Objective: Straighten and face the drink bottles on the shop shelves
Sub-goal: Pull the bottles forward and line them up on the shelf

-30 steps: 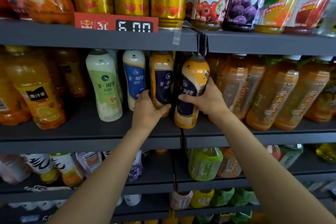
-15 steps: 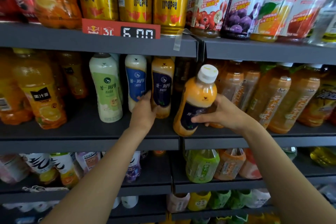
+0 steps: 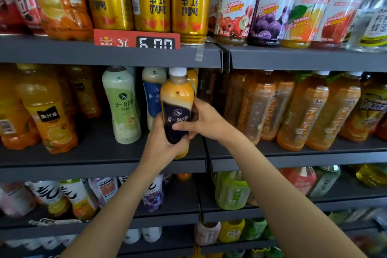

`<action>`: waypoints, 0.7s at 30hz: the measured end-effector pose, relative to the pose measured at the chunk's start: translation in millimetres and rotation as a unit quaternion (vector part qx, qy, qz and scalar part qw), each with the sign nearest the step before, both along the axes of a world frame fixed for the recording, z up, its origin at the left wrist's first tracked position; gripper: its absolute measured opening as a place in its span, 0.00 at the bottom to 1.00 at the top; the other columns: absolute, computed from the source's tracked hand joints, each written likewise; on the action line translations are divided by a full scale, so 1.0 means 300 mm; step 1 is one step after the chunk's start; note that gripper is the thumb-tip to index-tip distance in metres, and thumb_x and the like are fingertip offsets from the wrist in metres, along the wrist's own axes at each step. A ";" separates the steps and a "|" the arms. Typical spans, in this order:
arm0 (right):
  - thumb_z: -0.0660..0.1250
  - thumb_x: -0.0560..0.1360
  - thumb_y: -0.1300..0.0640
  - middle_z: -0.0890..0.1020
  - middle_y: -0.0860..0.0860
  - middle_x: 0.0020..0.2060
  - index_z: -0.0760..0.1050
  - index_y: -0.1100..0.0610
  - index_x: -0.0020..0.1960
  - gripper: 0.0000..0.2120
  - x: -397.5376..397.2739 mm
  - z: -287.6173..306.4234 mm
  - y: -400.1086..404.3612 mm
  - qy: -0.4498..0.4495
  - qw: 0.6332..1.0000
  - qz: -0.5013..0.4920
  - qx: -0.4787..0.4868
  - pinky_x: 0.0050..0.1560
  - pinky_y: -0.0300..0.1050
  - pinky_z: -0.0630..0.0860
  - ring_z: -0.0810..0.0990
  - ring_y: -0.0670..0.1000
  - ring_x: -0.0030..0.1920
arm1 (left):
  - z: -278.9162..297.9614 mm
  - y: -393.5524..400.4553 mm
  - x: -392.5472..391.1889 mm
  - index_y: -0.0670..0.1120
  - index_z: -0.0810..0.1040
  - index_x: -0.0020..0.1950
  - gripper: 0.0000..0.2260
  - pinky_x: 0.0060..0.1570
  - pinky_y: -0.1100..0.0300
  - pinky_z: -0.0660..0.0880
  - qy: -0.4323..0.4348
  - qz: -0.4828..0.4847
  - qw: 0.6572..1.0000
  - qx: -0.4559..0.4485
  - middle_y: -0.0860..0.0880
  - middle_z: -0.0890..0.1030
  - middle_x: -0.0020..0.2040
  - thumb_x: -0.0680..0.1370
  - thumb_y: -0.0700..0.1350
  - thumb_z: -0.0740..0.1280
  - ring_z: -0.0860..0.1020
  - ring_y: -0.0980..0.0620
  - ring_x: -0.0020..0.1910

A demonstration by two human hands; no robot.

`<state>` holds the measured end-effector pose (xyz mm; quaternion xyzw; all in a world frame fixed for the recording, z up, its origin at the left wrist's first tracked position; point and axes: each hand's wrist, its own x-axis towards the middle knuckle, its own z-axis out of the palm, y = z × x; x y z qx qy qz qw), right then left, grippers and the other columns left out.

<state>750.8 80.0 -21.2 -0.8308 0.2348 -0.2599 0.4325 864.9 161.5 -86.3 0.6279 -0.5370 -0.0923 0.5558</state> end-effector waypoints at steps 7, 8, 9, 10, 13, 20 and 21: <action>0.75 0.68 0.59 0.79 0.55 0.53 0.69 0.60 0.62 0.26 -0.003 0.010 0.000 0.011 0.999 -0.052 -0.011 0.32 0.44 0.81 0.82 0.51 0.45 | 0.008 -0.015 0.035 0.47 0.73 0.64 0.31 0.57 0.54 0.73 -0.041 -0.002 0.998 0.040 0.51 0.75 0.55 0.65 0.58 0.72 0.75 0.49 0.59; 0.75 0.68 0.59 0.79 0.55 0.53 0.69 0.60 0.62 0.26 -0.009 0.014 0.000 0.015 0.998 -0.055 -0.010 0.32 0.44 0.81 0.82 0.51 0.44 | 0.008 -0.021 0.032 0.47 0.73 0.64 0.30 0.56 0.54 0.74 -0.040 -0.001 0.999 0.035 0.51 0.75 0.54 0.66 0.56 0.73 0.75 0.50 0.58; 0.75 0.68 0.59 0.79 0.55 0.53 0.70 0.61 0.62 0.25 -0.021 0.018 -0.005 0.016 0.998 -0.053 0.004 0.33 0.43 0.81 0.82 0.51 0.42 | 0.008 -0.026 0.029 0.46 0.73 0.64 0.29 0.56 0.55 0.74 -0.042 0.002 0.999 0.032 0.52 0.75 0.54 0.67 0.55 0.74 0.75 0.50 0.57; 0.74 0.70 0.60 0.79 0.55 0.53 0.70 0.61 0.62 0.23 -0.038 0.022 -0.011 0.004 0.998 -0.044 0.036 0.33 0.42 0.81 0.81 0.50 0.40 | 0.005 -0.032 0.025 0.46 0.73 0.64 0.28 0.56 0.56 0.73 -0.045 0.006 0.999 0.027 0.51 0.75 0.55 0.68 0.53 0.75 0.75 0.50 0.57; 0.67 0.75 0.60 0.79 0.54 0.52 0.72 0.62 0.61 0.16 -0.100 0.020 -0.049 -0.104 0.982 -0.081 0.135 0.29 0.36 0.77 0.79 0.46 0.34 | -0.003 -0.045 0.020 0.46 0.71 0.65 0.28 0.57 0.54 0.72 -0.046 0.022 0.998 0.030 0.49 0.75 0.59 0.68 0.53 0.74 0.74 0.51 0.59; 0.63 0.78 0.59 0.77 0.57 0.61 0.72 0.60 0.66 0.17 0.006 -0.136 -0.177 -0.117 0.961 -0.247 0.045 0.55 0.46 0.78 0.77 0.52 0.56 | -0.006 -0.059 0.023 0.53 0.68 0.59 0.33 0.57 0.49 0.74 -0.034 0.026 0.999 0.030 0.50 0.76 0.59 0.61 0.67 0.68 0.75 0.53 0.58; 0.63 0.78 0.59 0.75 0.57 0.63 0.70 0.59 0.67 0.18 0.028 -0.136 -0.191 -0.105 0.963 -0.247 0.036 0.62 0.46 0.73 0.74 0.54 0.62 | -0.008 -0.059 0.027 0.53 0.68 0.59 0.32 0.57 0.50 0.74 -0.036 0.025 0.999 0.026 0.51 0.76 0.59 0.61 0.67 0.69 0.76 0.53 0.57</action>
